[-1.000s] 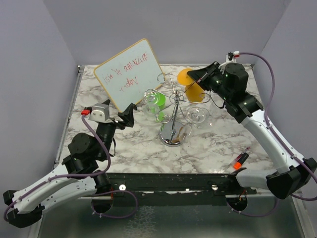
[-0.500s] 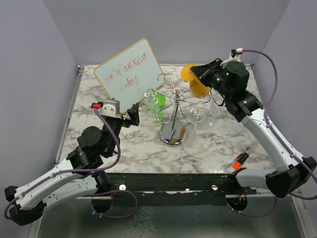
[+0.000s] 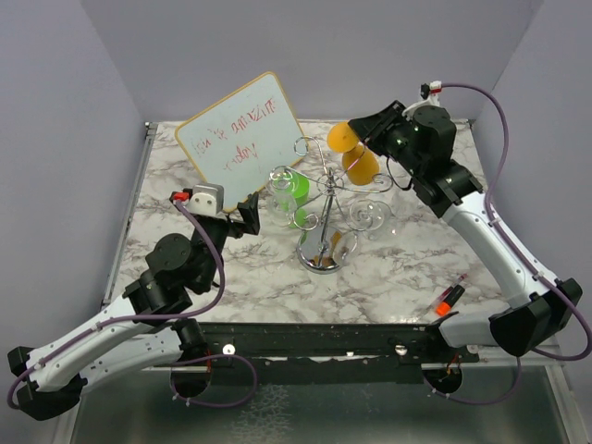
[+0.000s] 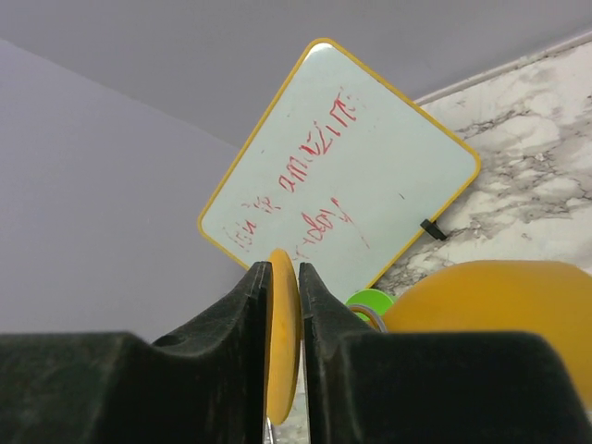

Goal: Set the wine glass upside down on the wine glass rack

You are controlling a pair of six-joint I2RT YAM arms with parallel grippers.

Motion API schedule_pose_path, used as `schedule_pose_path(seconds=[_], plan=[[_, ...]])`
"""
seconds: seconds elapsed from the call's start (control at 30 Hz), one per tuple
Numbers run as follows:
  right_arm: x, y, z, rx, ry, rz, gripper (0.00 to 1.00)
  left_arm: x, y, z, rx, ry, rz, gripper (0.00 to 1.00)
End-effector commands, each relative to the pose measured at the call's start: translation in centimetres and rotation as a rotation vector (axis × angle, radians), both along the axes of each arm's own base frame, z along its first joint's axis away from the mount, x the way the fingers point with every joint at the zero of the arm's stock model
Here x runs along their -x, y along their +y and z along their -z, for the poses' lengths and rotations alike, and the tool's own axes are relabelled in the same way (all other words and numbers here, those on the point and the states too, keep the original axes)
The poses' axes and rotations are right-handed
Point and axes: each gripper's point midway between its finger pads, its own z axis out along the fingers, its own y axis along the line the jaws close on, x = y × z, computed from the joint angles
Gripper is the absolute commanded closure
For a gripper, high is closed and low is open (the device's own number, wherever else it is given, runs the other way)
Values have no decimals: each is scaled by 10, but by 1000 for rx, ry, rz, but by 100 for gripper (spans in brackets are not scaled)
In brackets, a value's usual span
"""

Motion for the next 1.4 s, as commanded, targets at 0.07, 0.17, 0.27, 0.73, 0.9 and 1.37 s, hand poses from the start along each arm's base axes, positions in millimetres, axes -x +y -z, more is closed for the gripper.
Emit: schedule_pose_path(seconds=[0.07,0.17,0.27,0.73,0.9,1.37], plan=[[3,3,-9,25,-16,-30,73,0,5,-8,22,-2,-17,1],[2,0,-8,44,-8,-18,69,-1,2,-6,17,0,-7,1],[3,-3,-8,59,-8,-8,66,-1,3,-6,20,3,-14,1],[20,-26,-34,87,-95,49,56,2,3,-23,62,5,3,1],[30,-34,-36,76,-113,69,55,-7,-4,-42,37,33,-30,1],[65,-64,-37,82,-130,123,54,-89,-45,-86,-8,127,-45,2]])
